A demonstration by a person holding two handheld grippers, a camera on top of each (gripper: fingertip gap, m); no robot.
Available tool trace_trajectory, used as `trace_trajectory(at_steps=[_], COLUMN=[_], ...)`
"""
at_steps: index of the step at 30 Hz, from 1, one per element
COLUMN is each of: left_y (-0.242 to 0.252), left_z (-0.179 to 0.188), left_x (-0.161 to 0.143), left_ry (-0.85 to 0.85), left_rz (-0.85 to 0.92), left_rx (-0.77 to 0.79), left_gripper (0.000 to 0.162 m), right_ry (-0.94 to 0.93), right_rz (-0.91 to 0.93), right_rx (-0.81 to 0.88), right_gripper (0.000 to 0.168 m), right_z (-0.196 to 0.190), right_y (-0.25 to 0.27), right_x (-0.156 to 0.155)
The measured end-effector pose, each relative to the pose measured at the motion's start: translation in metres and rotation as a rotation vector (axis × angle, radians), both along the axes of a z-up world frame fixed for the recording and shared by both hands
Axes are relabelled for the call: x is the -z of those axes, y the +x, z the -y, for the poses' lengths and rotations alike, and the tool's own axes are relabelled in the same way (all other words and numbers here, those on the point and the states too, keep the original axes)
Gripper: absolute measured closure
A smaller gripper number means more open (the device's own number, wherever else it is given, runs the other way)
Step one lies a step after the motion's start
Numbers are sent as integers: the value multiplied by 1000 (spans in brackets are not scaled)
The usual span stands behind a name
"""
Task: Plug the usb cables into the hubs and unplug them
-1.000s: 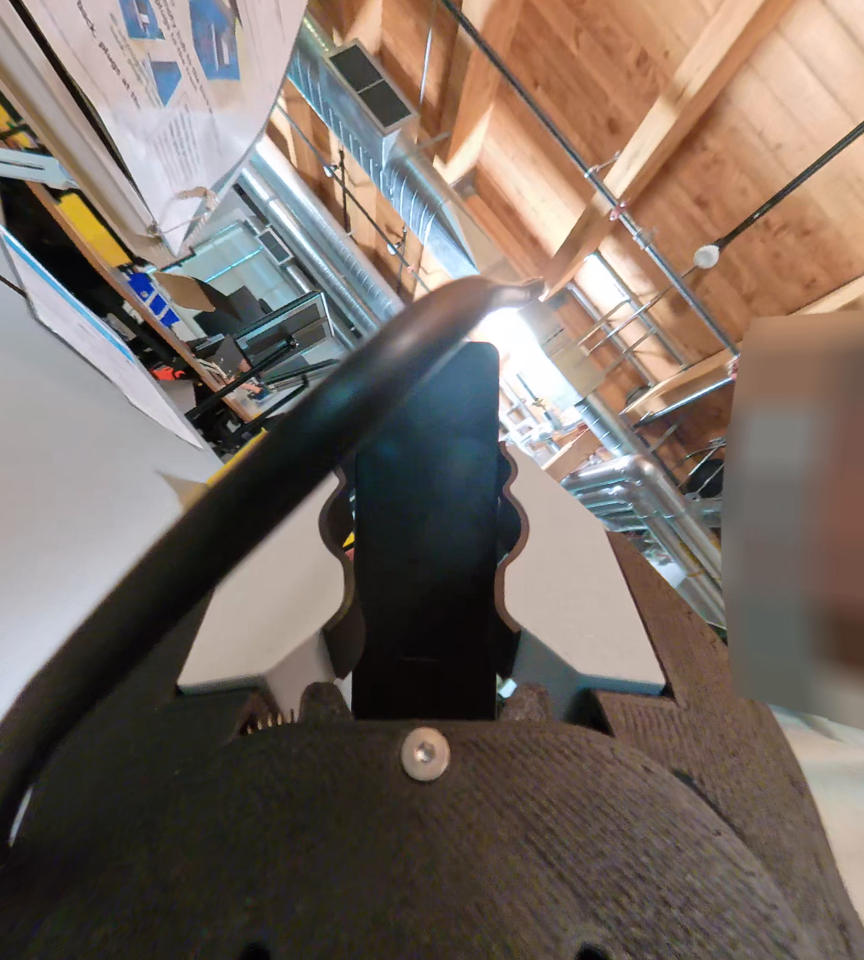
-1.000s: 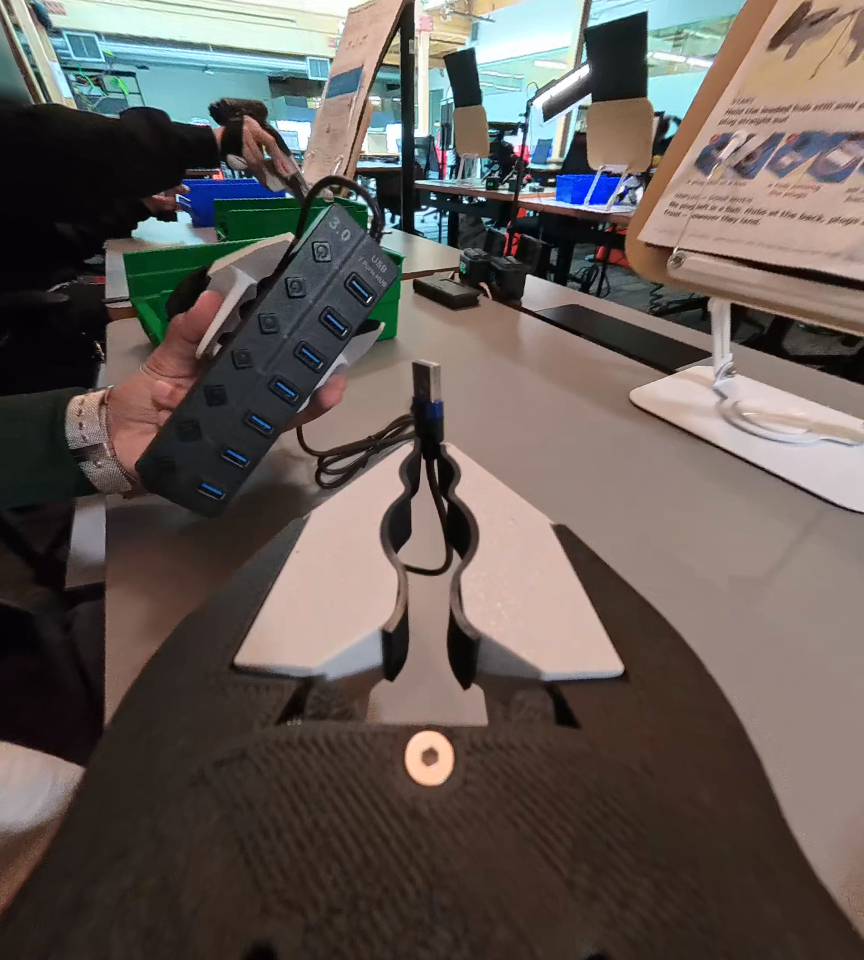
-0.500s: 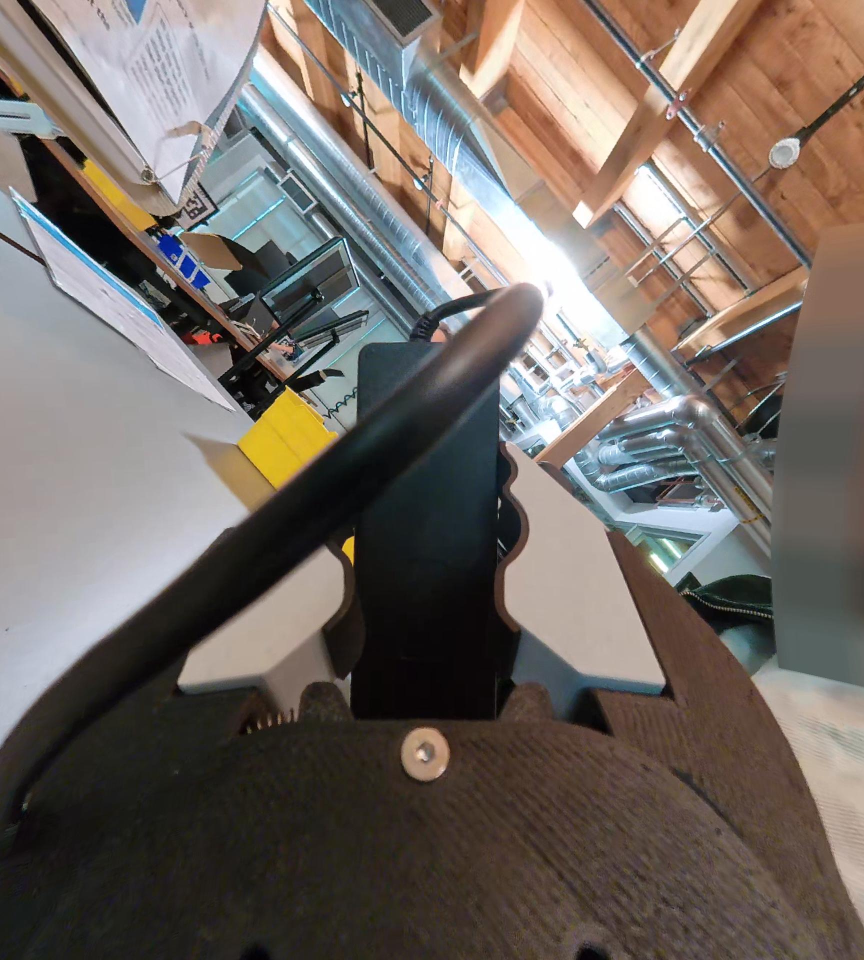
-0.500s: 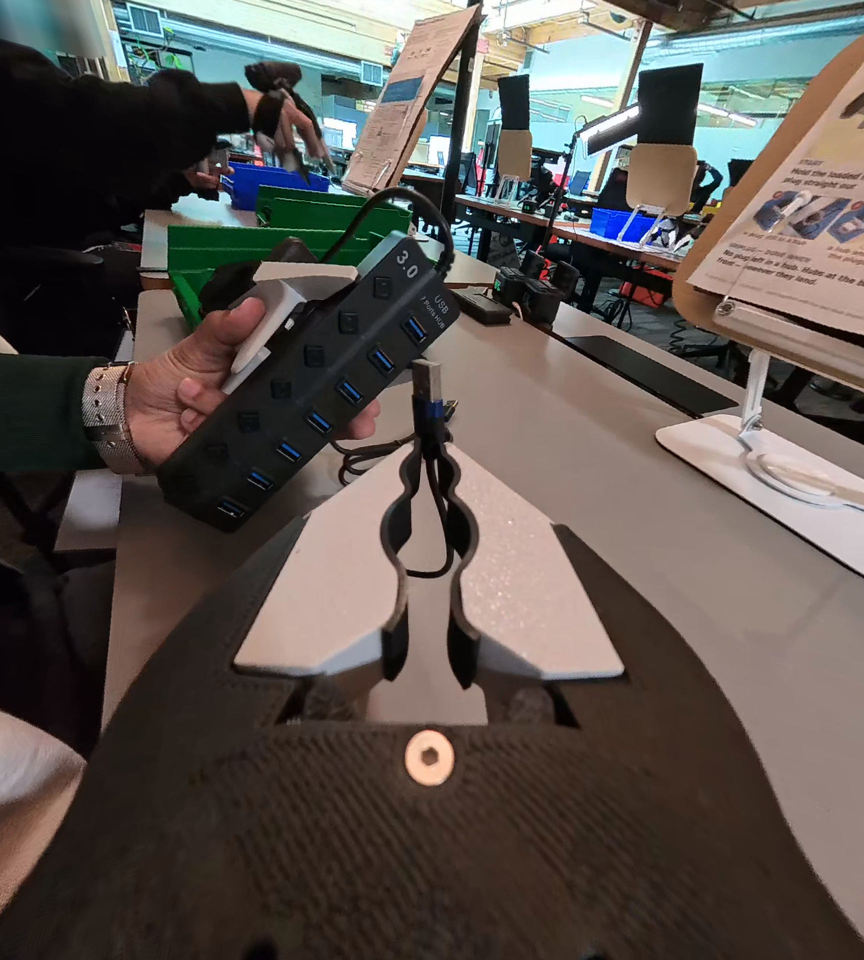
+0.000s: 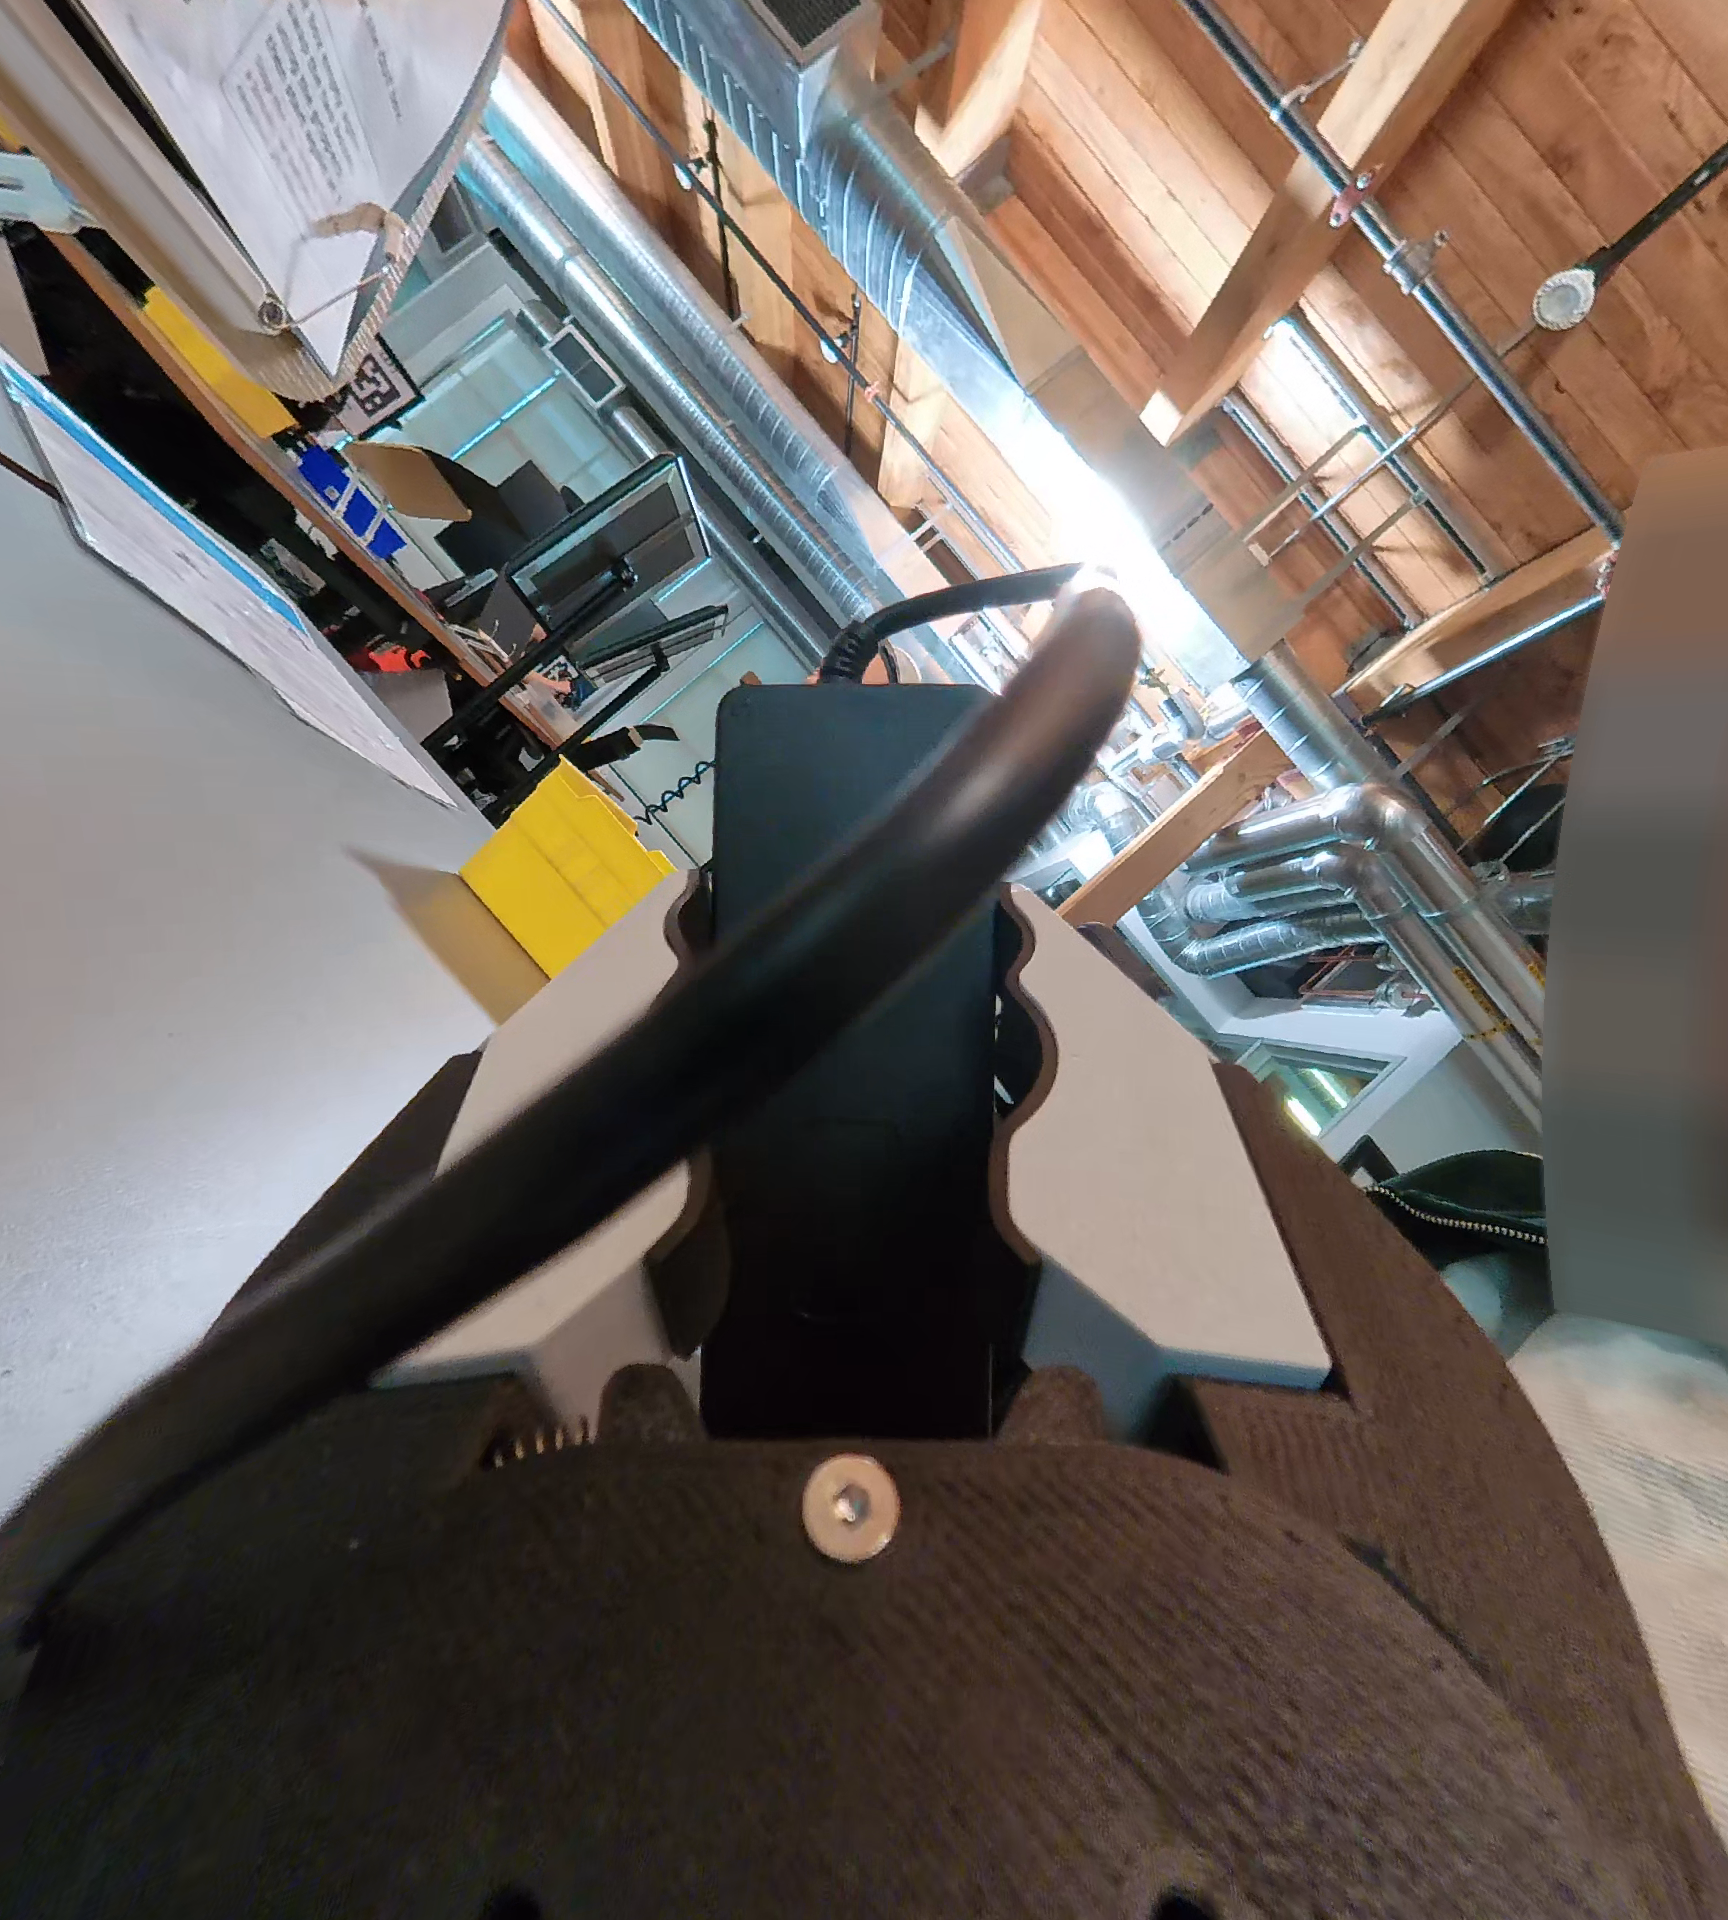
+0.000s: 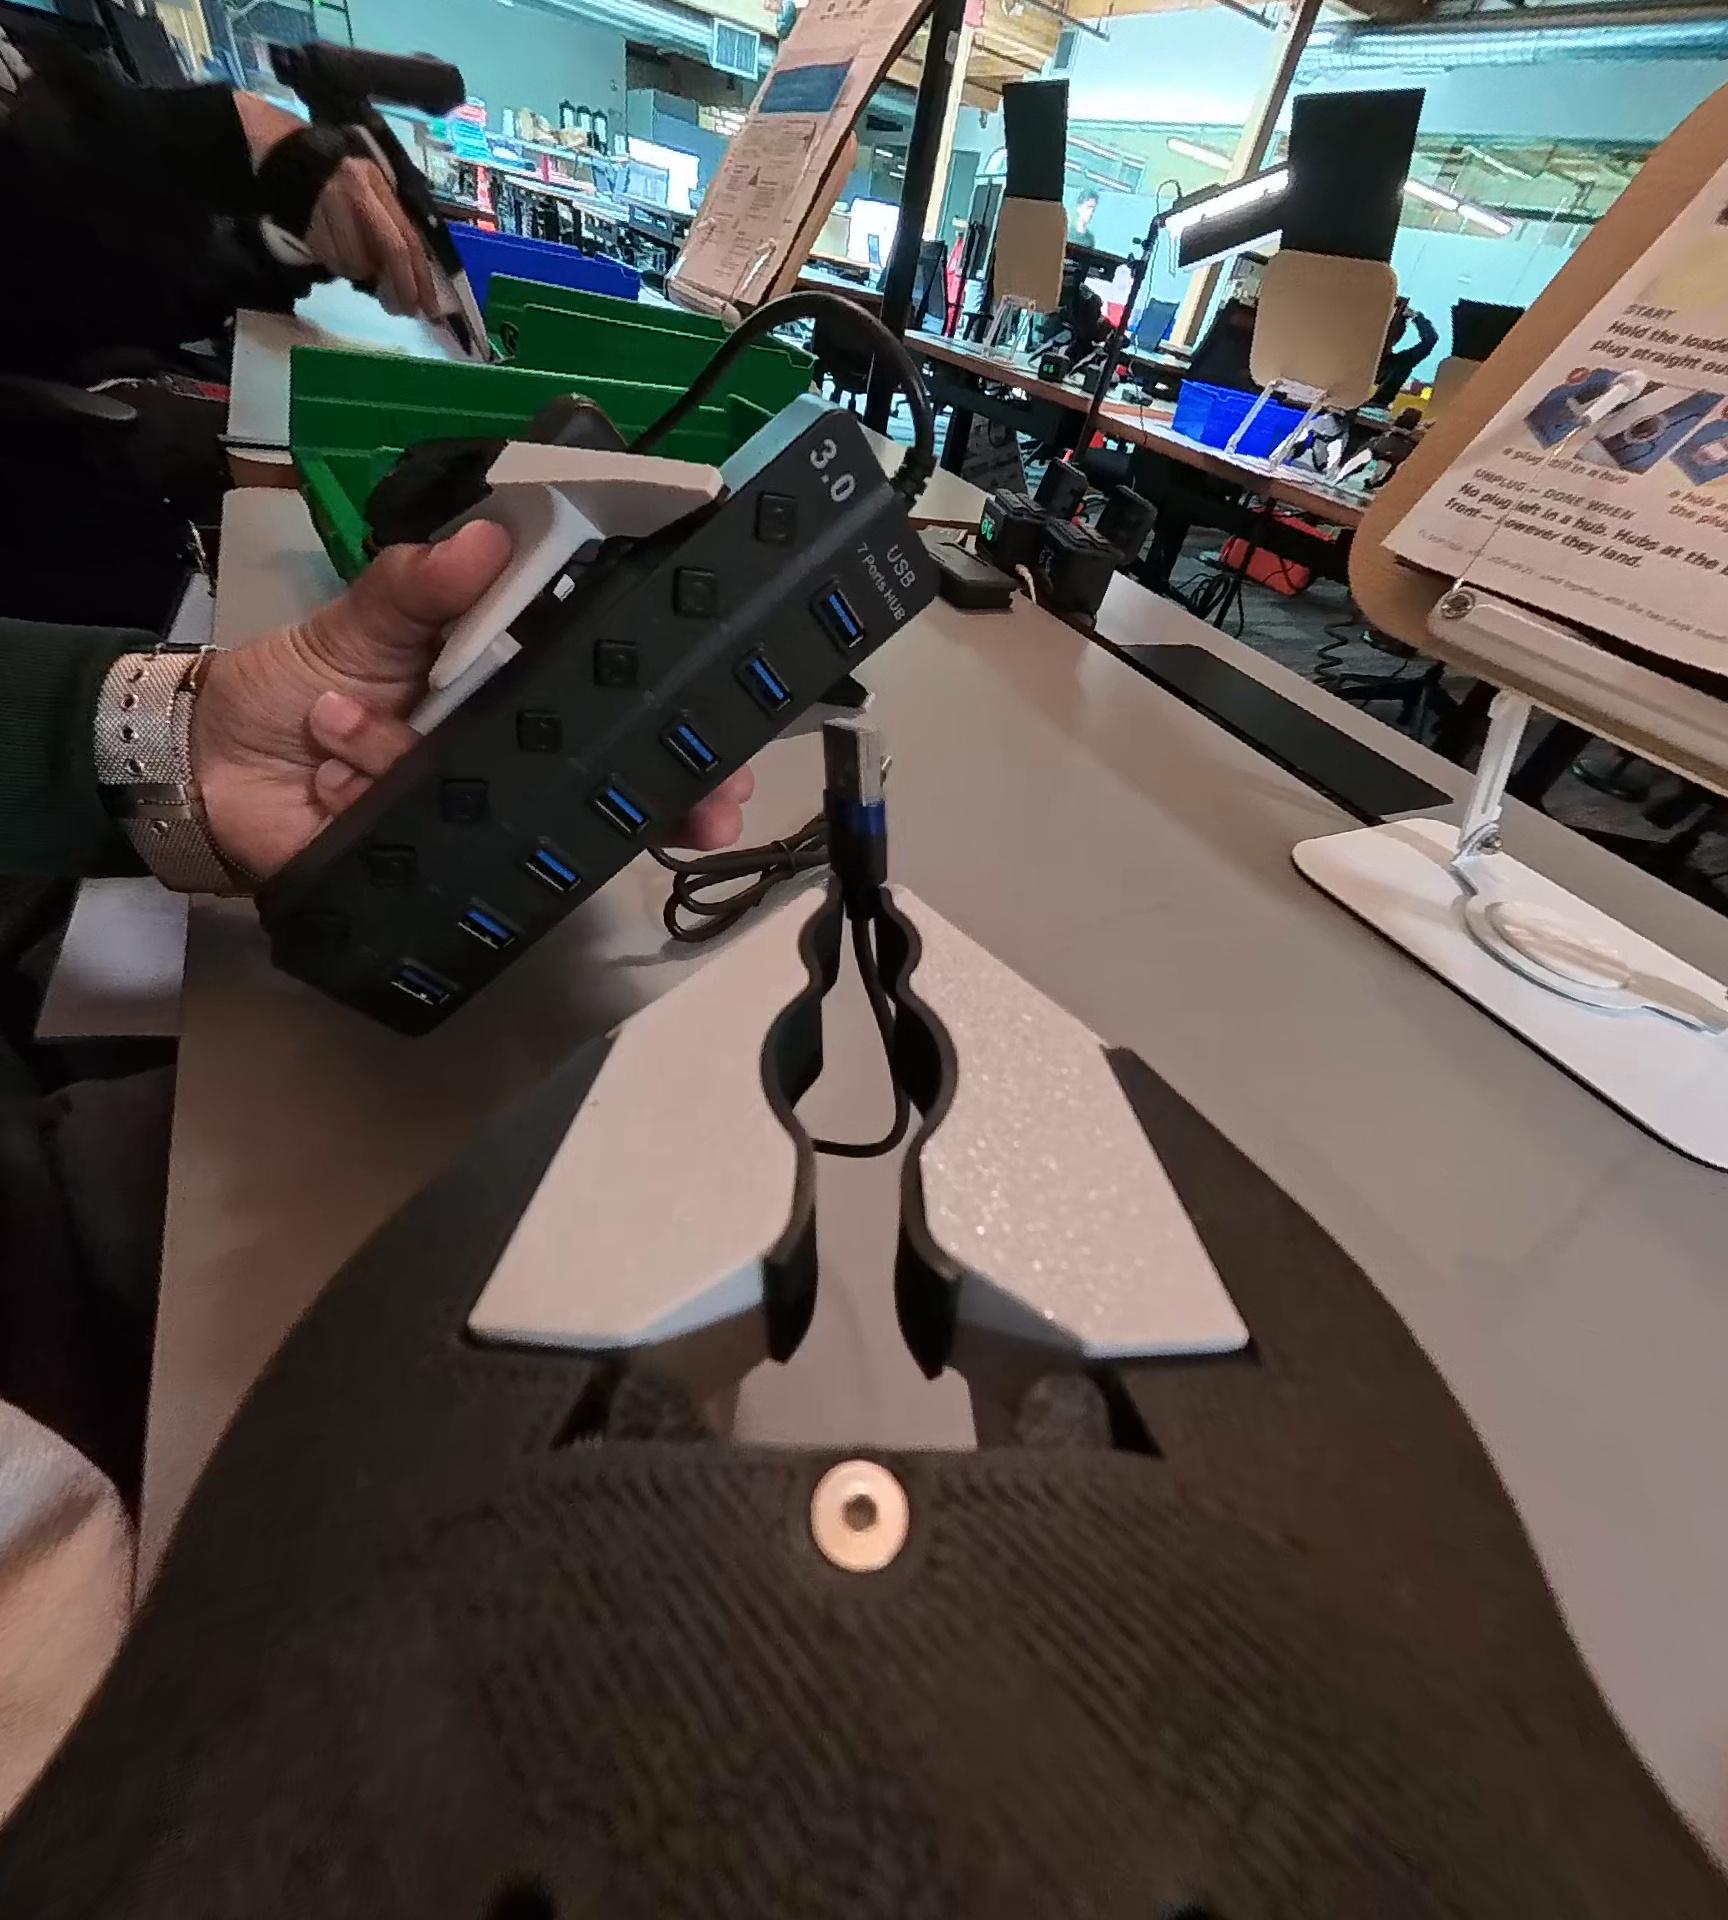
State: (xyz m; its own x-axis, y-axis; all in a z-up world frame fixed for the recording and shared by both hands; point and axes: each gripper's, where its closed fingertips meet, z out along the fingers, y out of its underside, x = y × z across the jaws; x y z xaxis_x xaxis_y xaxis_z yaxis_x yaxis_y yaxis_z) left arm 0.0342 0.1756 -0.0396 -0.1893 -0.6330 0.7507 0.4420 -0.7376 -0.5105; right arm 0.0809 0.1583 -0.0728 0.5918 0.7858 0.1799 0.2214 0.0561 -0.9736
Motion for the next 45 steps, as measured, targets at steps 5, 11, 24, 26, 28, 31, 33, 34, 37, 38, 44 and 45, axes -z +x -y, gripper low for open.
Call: trace_trajectory(at_steps=[5,11,24,26,28,31,33,34,37,38,44,45], left_y=[4,4,5,5,4,3,3,3,3,3,2,2], left_z=[2,2,2,1,0,-1,-1,-1,-1,-1,-1,-1], left_x=[1,2,3,3,3,3,3,3,3,3,3,3], left_ry=[6,8,7,3,-1,-7,-8,-8,-7,-7,-10,-10], left_rz=[-9,-15,-25,-23,-19,-14,-14,-14,-17,-17,-14,-14], left_rx=[8,4,2,-1,-4,-7,-8,-8,-8,-8,-9,-9], left_gripper=[111,111,111,111,111,111,111,111,111,111,111,111], right_ry=[-4,-146,-780,-720,-649,-558,-502,-480,-430,-403,-406,-423], right_rz=[-12,-93,-107,-59,0,136,215,234,281,320,373,365], right_rx=[11,-57,149,197,253,338,371,378,404,439,455,445], right_gripper=[164,163,155,149,141,135,135,134,129,126,124,132], right_z=[-2,0,-43,-48,-54,-57,-54,-52,-46,-48,-54,-54], right_y=[4,1,49,56,64,75,73,68,52,53,51,50], right_x=[-1,5,93,93,93,96,96,96,95,97,110,111])
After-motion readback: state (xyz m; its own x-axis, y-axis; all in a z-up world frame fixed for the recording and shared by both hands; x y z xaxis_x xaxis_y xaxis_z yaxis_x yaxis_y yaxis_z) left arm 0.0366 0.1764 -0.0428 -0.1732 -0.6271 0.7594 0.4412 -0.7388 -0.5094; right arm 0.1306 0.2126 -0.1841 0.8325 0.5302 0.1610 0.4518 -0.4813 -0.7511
